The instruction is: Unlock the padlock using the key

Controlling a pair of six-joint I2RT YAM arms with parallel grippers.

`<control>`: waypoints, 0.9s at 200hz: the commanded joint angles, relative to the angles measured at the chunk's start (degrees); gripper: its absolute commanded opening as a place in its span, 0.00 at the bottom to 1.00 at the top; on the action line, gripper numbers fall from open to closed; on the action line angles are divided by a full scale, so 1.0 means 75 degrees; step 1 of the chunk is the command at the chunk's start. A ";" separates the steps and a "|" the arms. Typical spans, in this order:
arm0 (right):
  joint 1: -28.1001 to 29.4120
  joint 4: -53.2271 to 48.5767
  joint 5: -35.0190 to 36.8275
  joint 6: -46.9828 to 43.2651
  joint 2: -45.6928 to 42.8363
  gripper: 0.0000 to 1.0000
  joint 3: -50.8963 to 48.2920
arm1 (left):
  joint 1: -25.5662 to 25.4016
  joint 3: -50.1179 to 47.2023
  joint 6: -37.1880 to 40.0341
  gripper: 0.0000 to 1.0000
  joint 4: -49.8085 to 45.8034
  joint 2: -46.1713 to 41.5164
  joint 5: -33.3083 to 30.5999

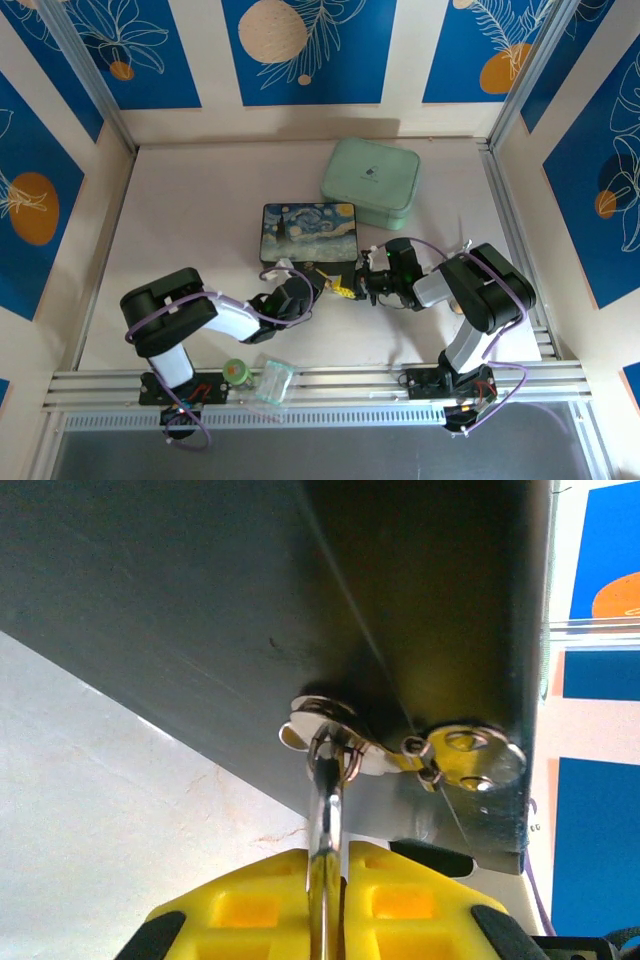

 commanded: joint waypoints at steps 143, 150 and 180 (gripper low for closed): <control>0.0391 -0.5591 0.2617 -0.3949 -0.2609 0.49 0.0466 | 0.0186 0.0575 0.0191 0.00 -0.2858 -0.0803 0.0845; 0.0557 -0.5892 0.3010 -0.4309 -0.2788 0.51 0.0549 | 0.0199 0.0609 0.0263 0.00 -0.2965 -0.0822 0.0890; 0.1958 -0.6096 0.5733 -0.5623 -0.3768 0.99 0.0436 | 0.0515 0.0840 0.0940 0.00 -0.3653 -0.0993 0.1500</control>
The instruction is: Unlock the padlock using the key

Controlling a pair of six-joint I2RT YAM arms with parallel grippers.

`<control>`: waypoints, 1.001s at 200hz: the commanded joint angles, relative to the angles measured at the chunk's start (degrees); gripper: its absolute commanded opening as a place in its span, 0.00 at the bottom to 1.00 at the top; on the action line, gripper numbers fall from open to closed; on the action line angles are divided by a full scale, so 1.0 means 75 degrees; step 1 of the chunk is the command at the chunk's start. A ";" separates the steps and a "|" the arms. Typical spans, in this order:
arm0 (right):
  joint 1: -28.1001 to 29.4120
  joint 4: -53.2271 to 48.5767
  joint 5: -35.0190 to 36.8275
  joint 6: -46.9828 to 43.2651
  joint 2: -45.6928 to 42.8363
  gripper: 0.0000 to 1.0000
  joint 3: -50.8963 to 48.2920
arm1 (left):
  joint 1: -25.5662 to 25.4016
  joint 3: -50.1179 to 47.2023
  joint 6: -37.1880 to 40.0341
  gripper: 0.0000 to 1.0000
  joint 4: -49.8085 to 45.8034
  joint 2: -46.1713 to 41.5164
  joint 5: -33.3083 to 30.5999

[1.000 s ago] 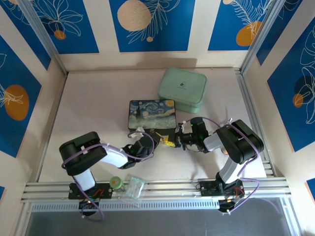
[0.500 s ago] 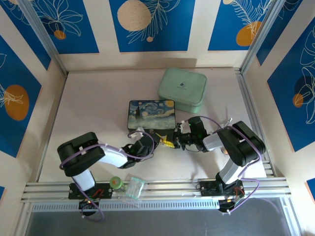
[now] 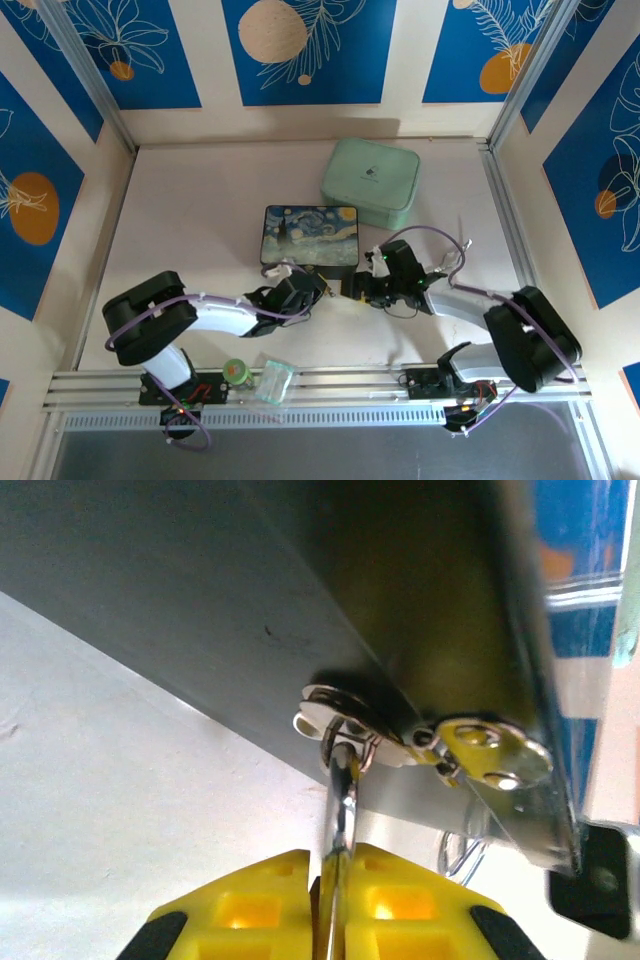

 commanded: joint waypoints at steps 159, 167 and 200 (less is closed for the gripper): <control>0.2858 0.0937 0.3777 -0.4809 0.1383 0.27 0.1114 | 0.0550 0.0205 0.1106 0.00 -0.1113 -0.0443 0.1513; 0.2851 0.1000 0.3777 -0.4817 0.1406 0.24 0.1098 | 0.0558 0.0194 0.1106 0.00 -0.1114 -0.0455 0.1495; 0.2722 0.1061 0.3511 -0.4891 0.1430 0.20 0.1021 | 0.0556 0.0144 0.1082 0.00 -0.1091 -0.0467 0.1501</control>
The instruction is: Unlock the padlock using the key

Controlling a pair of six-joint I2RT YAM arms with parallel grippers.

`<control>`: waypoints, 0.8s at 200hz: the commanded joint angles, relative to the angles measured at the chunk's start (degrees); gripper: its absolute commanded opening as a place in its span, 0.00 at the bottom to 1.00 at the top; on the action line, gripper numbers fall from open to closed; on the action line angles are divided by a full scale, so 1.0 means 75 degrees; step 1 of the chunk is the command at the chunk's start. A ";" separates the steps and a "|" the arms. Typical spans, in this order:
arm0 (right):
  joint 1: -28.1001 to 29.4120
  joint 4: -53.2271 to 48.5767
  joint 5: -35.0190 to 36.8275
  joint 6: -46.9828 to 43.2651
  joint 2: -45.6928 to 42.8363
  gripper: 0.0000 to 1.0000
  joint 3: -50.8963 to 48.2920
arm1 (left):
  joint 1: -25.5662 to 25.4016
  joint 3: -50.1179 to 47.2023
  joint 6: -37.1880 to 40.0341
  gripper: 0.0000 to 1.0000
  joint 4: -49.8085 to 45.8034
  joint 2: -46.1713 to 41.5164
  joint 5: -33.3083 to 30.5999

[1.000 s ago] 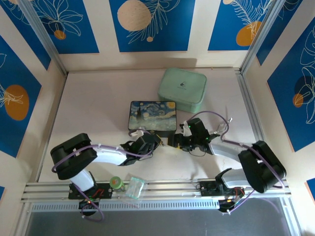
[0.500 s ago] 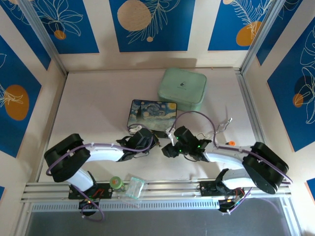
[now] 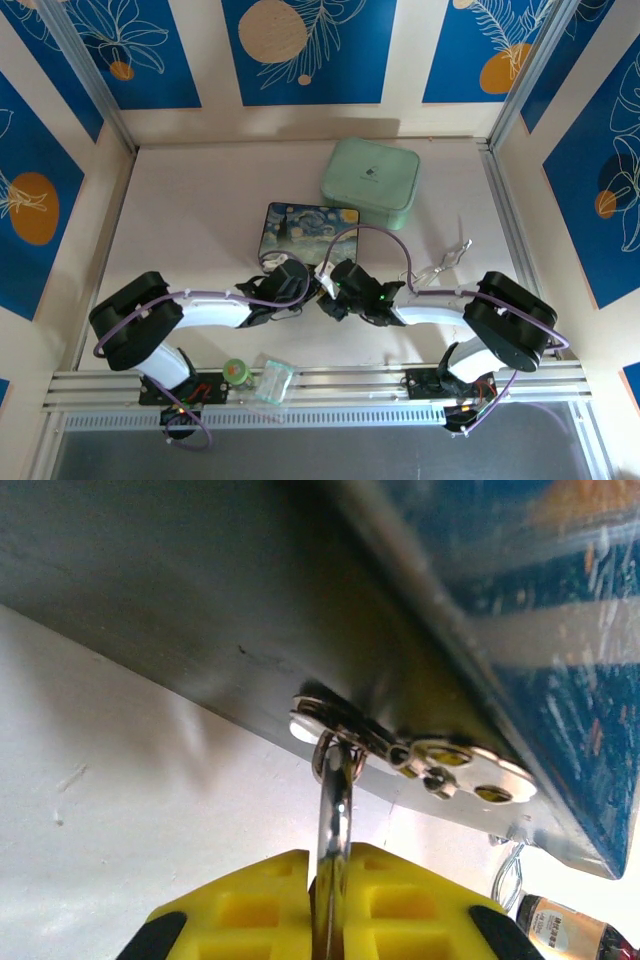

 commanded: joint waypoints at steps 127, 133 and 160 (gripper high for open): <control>-0.1928 0.1367 -0.3288 0.0877 -0.0204 0.13 -0.0737 | 0.0022 -0.0456 -0.0083 0.00 0.0537 -0.0185 0.0375; -0.2044 0.1465 -0.3478 0.0965 -0.0206 0.13 -0.0788 | 0.0024 -0.0433 -0.0069 0.00 0.0494 -0.0174 0.0393; -0.2348 0.1490 -0.3797 0.1150 -0.0183 0.13 -0.0819 | 0.0023 -0.0427 -0.0039 0.00 0.0530 -0.0149 0.0452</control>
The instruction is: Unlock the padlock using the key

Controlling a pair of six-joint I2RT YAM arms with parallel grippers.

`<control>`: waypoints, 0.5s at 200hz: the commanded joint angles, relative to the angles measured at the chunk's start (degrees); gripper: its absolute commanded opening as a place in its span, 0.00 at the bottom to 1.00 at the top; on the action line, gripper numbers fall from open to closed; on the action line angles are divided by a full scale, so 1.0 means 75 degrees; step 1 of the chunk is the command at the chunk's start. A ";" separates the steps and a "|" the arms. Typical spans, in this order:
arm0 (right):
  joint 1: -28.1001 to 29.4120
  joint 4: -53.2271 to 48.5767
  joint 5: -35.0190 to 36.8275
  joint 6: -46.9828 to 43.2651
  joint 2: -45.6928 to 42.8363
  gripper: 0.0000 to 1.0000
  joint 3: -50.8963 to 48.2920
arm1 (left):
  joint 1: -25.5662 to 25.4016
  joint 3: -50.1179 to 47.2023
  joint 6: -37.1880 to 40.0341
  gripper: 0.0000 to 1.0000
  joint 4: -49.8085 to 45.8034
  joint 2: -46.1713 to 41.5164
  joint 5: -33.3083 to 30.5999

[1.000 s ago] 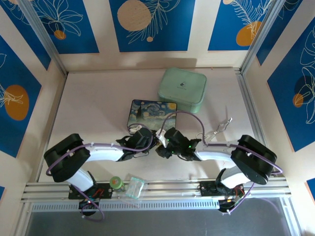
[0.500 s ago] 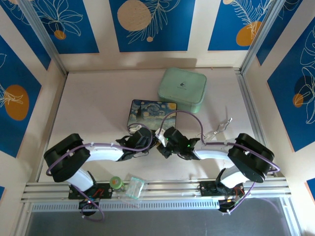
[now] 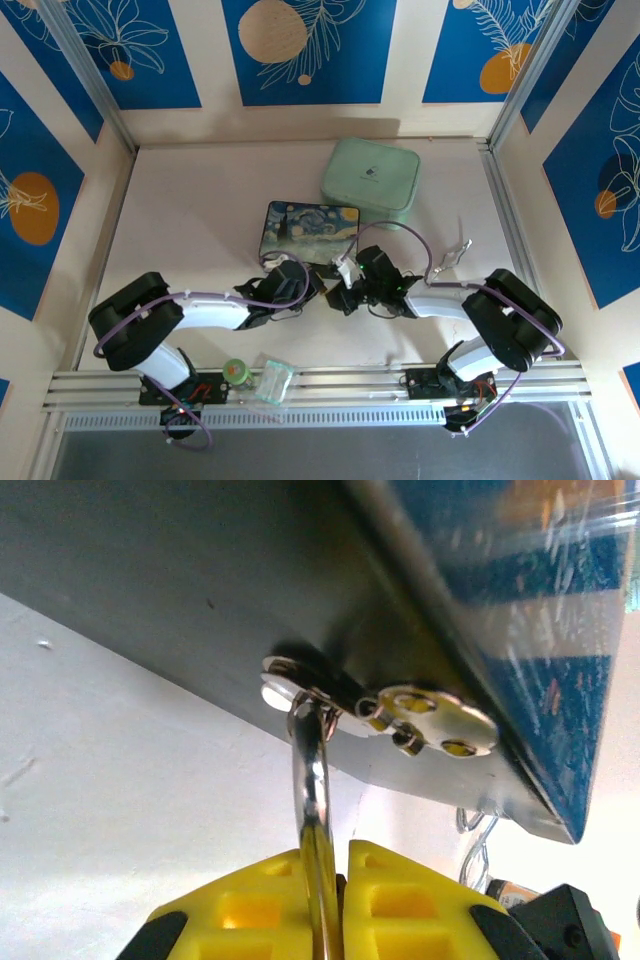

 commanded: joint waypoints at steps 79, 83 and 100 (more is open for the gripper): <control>-0.0997 0.0301 -0.0590 0.0812 -0.0109 0.20 -0.0179 | 0.0007 -0.0271 0.0020 0.00 -0.0059 -0.0138 0.0316; -0.0993 0.0302 -0.0592 0.0815 -0.0103 0.20 -0.0177 | 0.0007 -0.0271 0.0004 0.00 -0.0035 -0.0144 0.0316; -0.0978 0.0263 -0.0576 0.0805 -0.0051 0.20 -0.0152 | 0.0008 -0.0249 0.0001 0.00 -0.0038 -0.0169 0.0316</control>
